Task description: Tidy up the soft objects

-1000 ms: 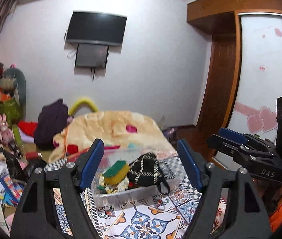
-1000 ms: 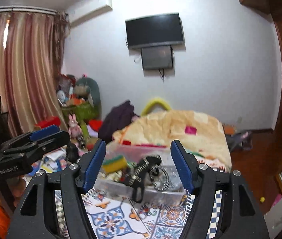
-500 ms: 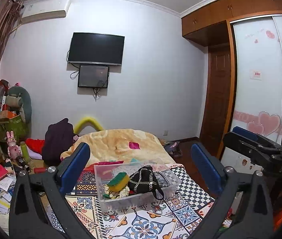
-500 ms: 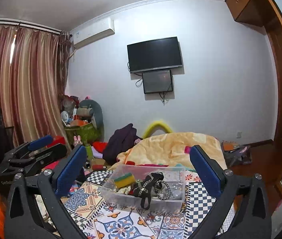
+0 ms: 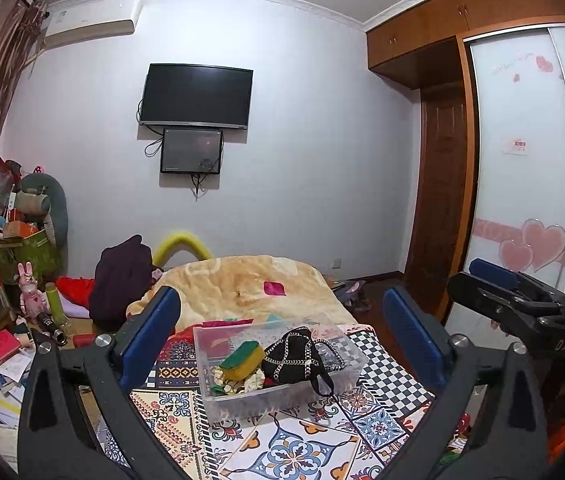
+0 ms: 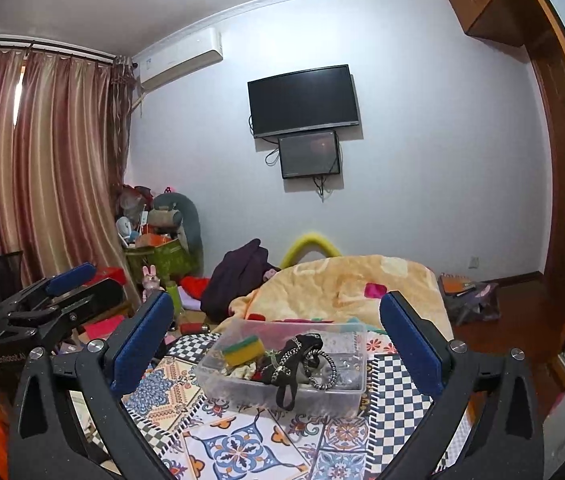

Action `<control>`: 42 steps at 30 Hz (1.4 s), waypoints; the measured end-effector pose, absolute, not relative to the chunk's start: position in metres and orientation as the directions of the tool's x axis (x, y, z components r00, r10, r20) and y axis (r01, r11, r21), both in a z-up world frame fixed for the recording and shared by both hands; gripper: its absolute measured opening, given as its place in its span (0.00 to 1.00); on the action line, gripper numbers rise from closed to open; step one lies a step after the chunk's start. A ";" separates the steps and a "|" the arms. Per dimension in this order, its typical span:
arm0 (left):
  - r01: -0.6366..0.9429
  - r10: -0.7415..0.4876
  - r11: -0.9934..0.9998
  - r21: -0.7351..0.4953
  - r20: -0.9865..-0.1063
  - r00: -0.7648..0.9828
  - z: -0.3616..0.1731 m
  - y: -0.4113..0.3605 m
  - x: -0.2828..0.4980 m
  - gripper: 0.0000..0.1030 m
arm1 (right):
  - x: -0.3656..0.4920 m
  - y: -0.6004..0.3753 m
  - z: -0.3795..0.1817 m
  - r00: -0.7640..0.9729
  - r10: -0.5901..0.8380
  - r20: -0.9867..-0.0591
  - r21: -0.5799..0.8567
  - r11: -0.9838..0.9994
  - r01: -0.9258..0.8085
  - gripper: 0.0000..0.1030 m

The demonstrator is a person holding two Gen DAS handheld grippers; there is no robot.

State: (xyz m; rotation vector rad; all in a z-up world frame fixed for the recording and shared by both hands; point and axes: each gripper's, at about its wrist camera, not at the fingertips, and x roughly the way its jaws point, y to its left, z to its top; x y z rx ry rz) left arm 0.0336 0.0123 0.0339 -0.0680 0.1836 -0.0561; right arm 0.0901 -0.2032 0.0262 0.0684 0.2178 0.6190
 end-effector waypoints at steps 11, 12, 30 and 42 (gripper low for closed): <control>0.048 -0.058 0.997 -0.062 -0.175 0.983 0.034 0.011 0.032 1.00 | 0.087 -0.206 0.023 0.793 0.581 -0.183 0.124 0.814 -0.568 1.00; 0.048 -0.058 0.997 -0.061 -0.175 0.983 0.033 0.011 0.032 1.00 | 0.087 -0.206 0.023 0.792 0.582 -0.183 0.125 0.813 -0.568 1.00; 0.051 -0.055 0.998 -0.031 -0.163 0.985 0.033 0.006 0.032 1.00 | 0.085 -0.207 0.024 0.794 0.580 -0.181 0.125 0.815 -0.567 1.00; 0.069 -0.077 0.996 -0.053 -0.166 0.983 0.032 0.008 0.032 1.00 | 0.083 -0.205 0.027 0.797 0.576 -0.181 0.113 0.818 -0.565 1.00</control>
